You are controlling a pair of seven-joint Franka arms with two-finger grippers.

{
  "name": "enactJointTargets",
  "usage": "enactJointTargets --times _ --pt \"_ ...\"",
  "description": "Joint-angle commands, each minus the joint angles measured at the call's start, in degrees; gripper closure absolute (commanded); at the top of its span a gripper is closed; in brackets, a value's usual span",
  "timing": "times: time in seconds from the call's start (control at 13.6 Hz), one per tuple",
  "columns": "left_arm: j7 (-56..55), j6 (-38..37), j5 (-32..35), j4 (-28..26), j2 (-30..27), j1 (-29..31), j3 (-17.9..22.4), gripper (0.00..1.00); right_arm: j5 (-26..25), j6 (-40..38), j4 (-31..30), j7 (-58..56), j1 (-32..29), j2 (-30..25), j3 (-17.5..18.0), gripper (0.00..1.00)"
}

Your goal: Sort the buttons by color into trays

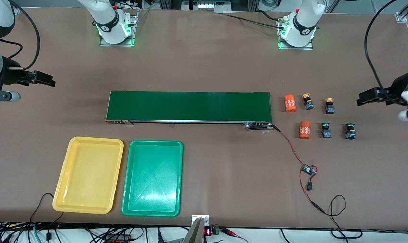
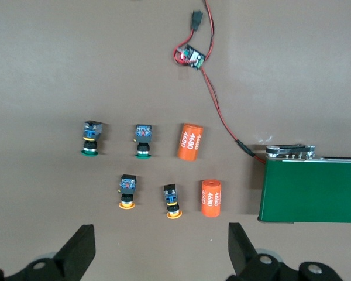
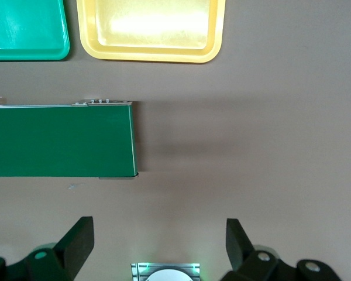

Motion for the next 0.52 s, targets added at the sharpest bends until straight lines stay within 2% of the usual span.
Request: enactJointTargets --times 0.0,0.15,0.29,0.44 --pt "-0.29 1.23 -0.08 -1.28 2.10 -0.85 -0.26 0.00 0.08 -0.38 0.52 0.13 -0.37 0.26 0.50 0.00" --pt "-0.37 3.52 -0.08 -3.57 4.38 -2.43 -0.26 0.00 0.25 -0.38 0.52 0.13 -0.37 0.34 0.50 0.00" --pt "0.24 5.28 0.01 -3.84 9.21 -3.49 -0.34 0.00 0.52 -0.38 0.52 0.13 -0.19 0.34 0.59 0.00" --pt "0.50 9.66 -0.08 -5.32 12.46 -3.05 -0.34 0.00 0.69 0.05 0.43 0.14 -0.11 0.43 0.68 0.00"
